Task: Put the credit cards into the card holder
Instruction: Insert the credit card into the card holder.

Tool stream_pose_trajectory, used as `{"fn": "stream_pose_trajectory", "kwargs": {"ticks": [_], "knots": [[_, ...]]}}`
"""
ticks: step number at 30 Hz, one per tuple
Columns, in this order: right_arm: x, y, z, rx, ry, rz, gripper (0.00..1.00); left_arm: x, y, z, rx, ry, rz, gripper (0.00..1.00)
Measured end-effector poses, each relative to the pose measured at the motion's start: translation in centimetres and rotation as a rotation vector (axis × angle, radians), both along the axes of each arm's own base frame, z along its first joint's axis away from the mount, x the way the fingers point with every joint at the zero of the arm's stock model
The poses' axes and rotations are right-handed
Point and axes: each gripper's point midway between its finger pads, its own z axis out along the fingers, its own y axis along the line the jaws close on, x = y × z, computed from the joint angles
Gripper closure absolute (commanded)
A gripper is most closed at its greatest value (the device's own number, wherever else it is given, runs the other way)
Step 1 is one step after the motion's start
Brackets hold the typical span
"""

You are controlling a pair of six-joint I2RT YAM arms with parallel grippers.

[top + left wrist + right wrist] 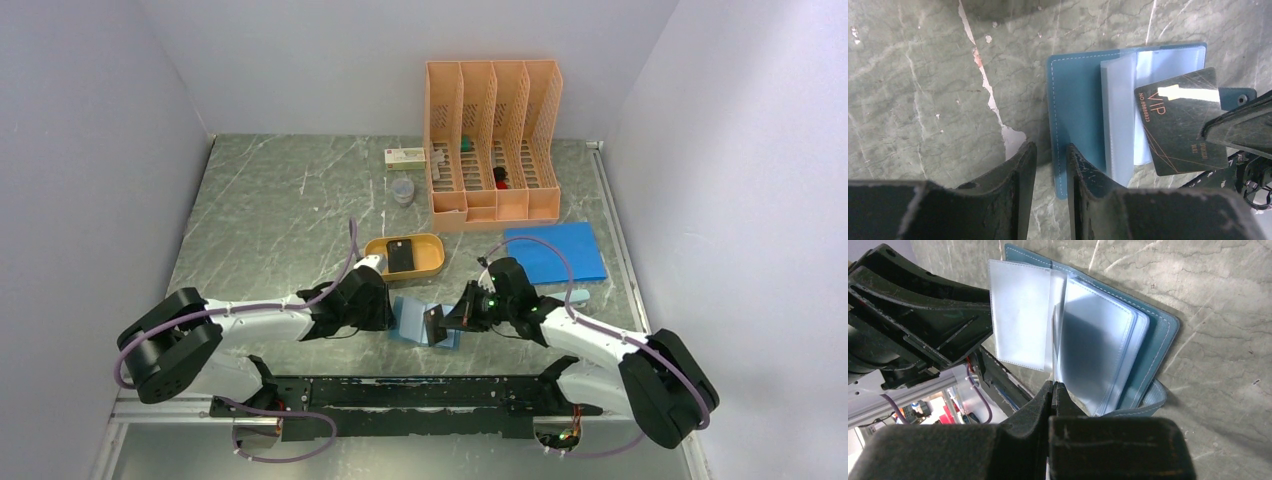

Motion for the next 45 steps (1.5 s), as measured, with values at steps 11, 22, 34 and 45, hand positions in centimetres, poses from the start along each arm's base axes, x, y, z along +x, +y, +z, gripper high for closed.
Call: {"fn": "stream_pose_trajectory", "kwargs": {"ticks": [11,22,34,45], "knots": [[0.3,0.4,-0.5,0.012,0.02,-0.007,1.0,0.1,-0.2,-0.1,-0.021,-0.01,0.009,0.7],[0.2,0.9,-1.1,0.031,0.044,-0.012,1.0,0.1,-0.2,-0.2,-0.04,-0.007,0.024,0.76],[0.4,1.0,-2.2,0.041,0.065,-0.055,1.0,0.2,-0.1,-0.4,-0.043,-0.001,0.044,0.82],[0.7,1.6,-2.3,0.052,0.046,-0.053,1.0,0.3,-0.3,-0.5,-0.05,0.002,0.054,0.86]]}}
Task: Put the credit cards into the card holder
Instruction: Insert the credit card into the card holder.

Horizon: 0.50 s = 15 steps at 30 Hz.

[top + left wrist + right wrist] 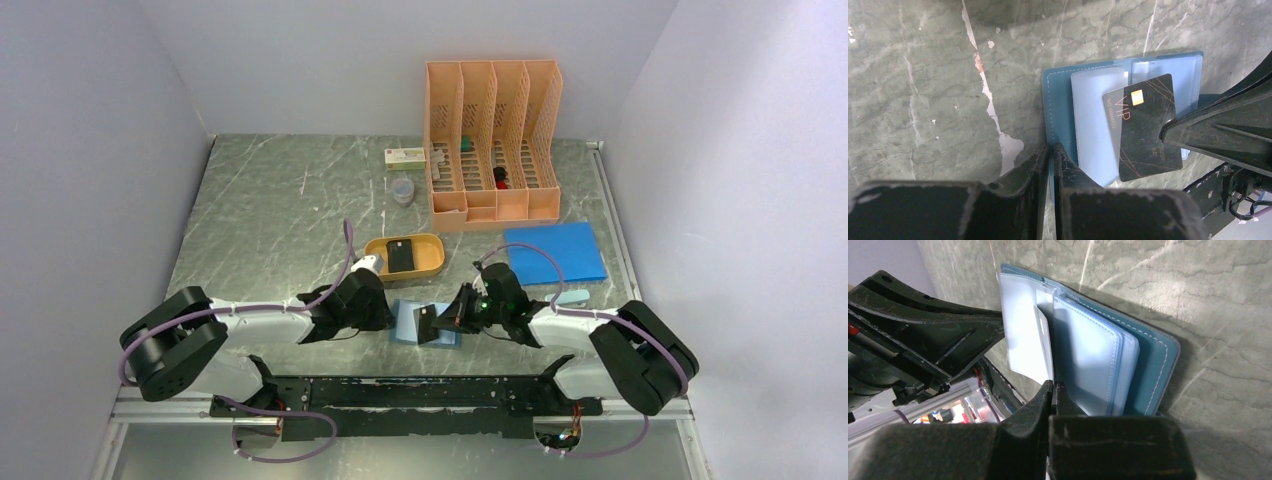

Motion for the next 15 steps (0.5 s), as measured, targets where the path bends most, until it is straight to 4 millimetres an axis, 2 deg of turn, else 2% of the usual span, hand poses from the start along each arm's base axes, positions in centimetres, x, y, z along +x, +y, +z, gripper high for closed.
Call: {"fn": "stream_pose_trajectory", "kwargs": {"ticks": [15], "knots": [[0.98,-0.09,-0.33,-0.012,-0.003,-0.06,1.0,0.12,-0.21,0.0,-0.011,0.003,0.01,0.94]]}}
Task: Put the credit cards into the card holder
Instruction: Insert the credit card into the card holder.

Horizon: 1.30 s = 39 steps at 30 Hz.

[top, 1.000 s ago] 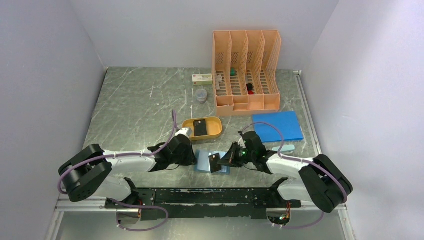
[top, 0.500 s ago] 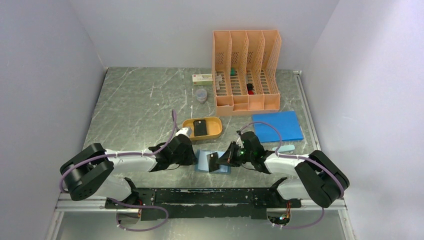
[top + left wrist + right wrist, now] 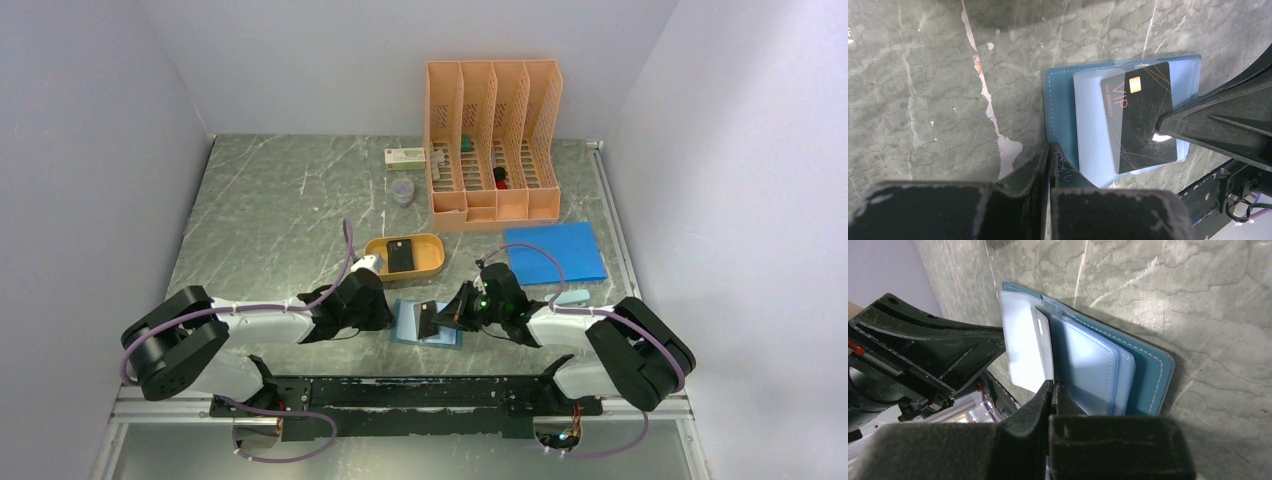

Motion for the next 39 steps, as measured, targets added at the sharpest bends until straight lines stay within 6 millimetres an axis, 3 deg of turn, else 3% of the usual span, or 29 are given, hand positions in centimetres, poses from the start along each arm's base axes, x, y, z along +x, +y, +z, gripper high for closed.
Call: {"fn": "stream_pose_trajectory", "kwargs": {"ticks": [12,27,28,33,39], "knots": [[0.4,-0.1,-0.1,0.005,0.0,-0.044,1.0,0.0,0.0,-0.1,-0.021,0.005,0.017,0.95],[-0.4,1.4,-0.3,0.001,-0.001,-0.047,1.0,-0.3,-0.1,-0.1,-0.105,0.038,0.094,0.95],[-0.5,1.5,-0.3,0.002,-0.002,-0.045,0.98,-0.3,-0.1,0.0,-0.109,0.039,0.097,0.95],[-0.5,1.6,-0.3,-0.014,-0.01,-0.031,0.67,-0.4,-0.1,0.0,-0.118,0.046,0.108,0.95],[-0.5,2.1,0.3,-0.021,-0.024,-0.001,0.55,-0.4,-0.1,0.0,-0.124,0.051,0.113,0.95]]}}
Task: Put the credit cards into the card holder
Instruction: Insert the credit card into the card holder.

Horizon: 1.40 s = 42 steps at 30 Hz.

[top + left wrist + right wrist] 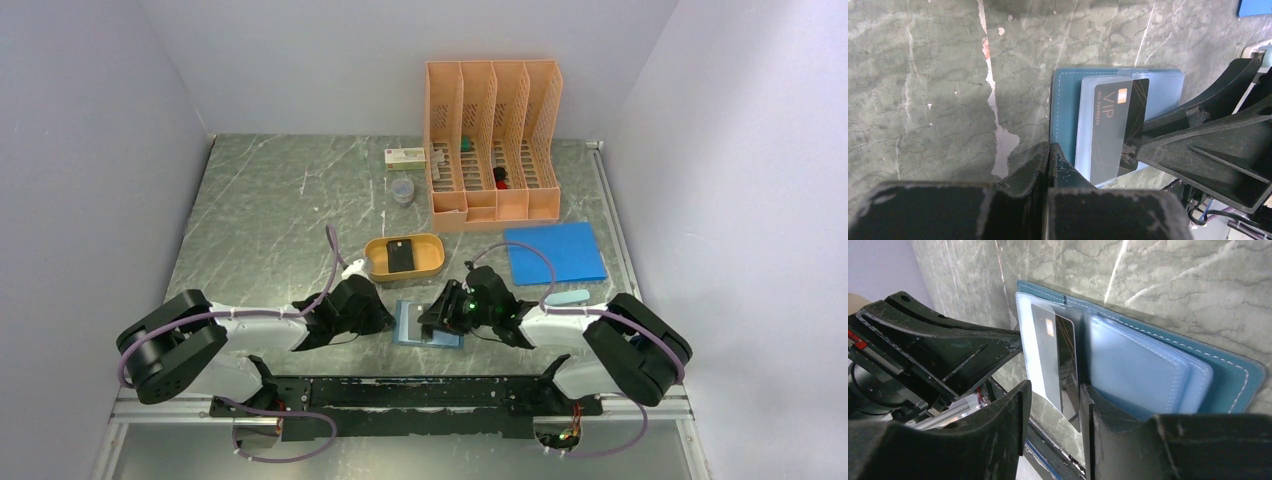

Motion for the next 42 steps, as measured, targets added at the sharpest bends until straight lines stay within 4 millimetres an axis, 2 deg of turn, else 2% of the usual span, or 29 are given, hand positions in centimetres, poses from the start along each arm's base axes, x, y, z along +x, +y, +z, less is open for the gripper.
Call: {"fn": "stream_pose_trajectory", "kwargs": {"ticks": [12,25,30,35,42], "knots": [[-0.7,1.3,0.0,-0.03,-0.004,0.066,0.53,-0.2,-0.2,0.0,-0.018,-0.003,-0.007,0.95],[-0.7,2.7,0.0,-0.072,-0.012,0.108,0.53,-0.5,-0.3,0.0,-0.025,-0.01,-0.017,0.95],[-0.6,3.1,0.2,-0.106,-0.026,0.12,0.48,-0.6,-0.1,0.1,-0.021,-0.011,-0.017,0.95],[-0.4,2.7,0.3,-0.159,-0.047,0.12,0.41,-1.4,0.6,0.1,0.011,0.0,-0.023,0.95],[-0.1,0.9,0.6,-0.266,-0.075,0.106,0.38,-1.5,2.1,0.1,0.066,-0.008,0.002,0.95]]}}
